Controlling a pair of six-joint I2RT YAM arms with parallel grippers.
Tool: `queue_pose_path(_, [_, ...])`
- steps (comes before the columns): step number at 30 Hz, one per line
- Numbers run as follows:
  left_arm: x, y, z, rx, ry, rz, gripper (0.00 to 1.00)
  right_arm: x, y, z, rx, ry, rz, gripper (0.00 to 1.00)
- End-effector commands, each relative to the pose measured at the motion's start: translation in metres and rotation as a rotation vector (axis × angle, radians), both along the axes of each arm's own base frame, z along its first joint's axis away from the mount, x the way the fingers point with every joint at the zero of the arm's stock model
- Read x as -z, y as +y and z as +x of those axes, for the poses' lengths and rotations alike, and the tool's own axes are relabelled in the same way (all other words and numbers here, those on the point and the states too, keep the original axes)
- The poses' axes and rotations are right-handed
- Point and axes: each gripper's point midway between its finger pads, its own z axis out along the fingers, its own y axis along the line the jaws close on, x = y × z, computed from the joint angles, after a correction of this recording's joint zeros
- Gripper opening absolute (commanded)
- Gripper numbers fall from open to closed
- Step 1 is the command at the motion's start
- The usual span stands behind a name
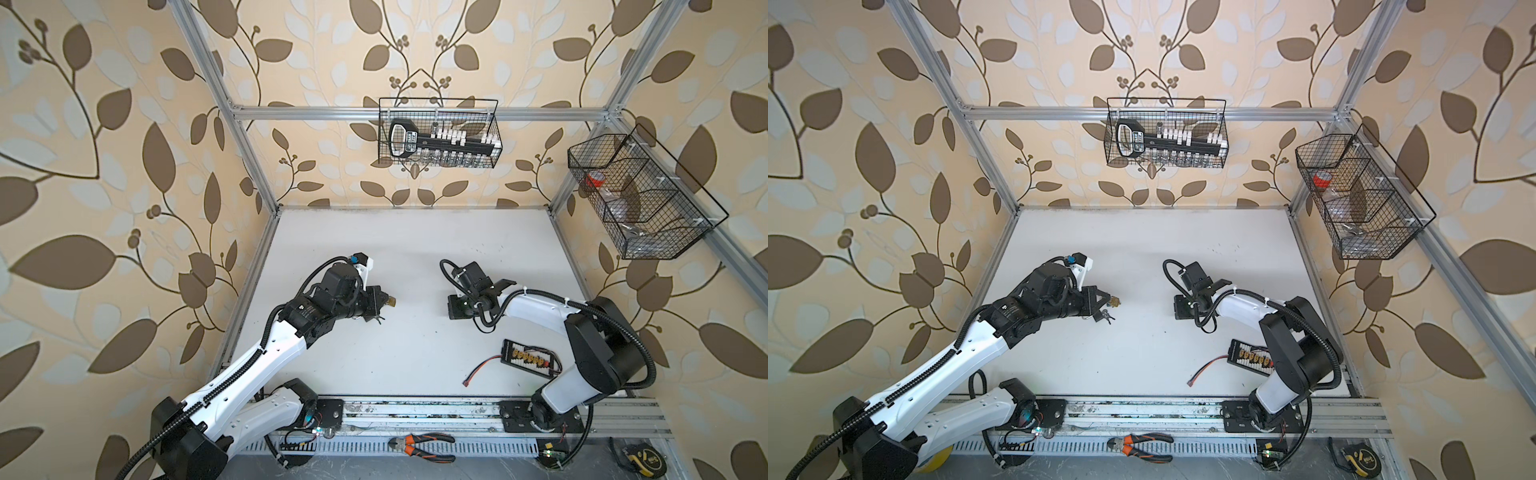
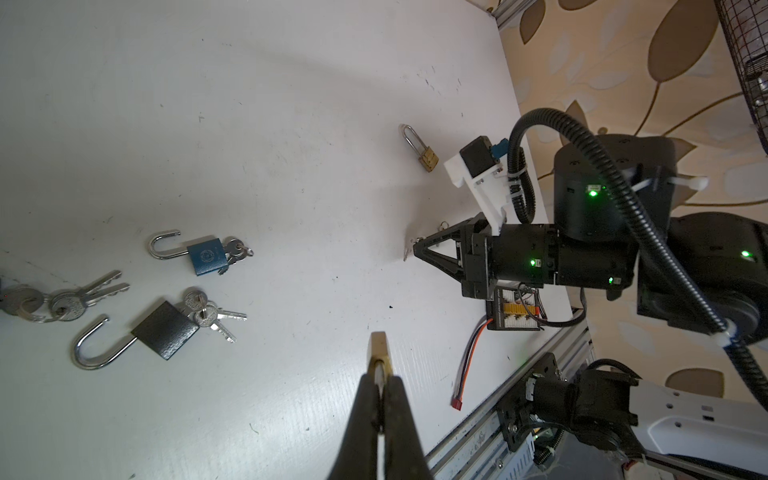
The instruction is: Lock with the key
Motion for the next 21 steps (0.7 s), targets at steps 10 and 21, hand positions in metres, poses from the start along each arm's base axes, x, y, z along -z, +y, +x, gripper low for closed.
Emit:
queue_pose_path(10, [-0.024,0.000,0.006,-0.008,-0.067,-0.021,0.00,0.006,-0.013,0.012,0.017,0.003,-0.075,0.00])
queue_pose_path(21, [-0.019,0.005,0.008,-0.041,-0.040,0.008,0.00,0.001,-0.012,0.020,0.032,-0.007,-0.065,0.25])
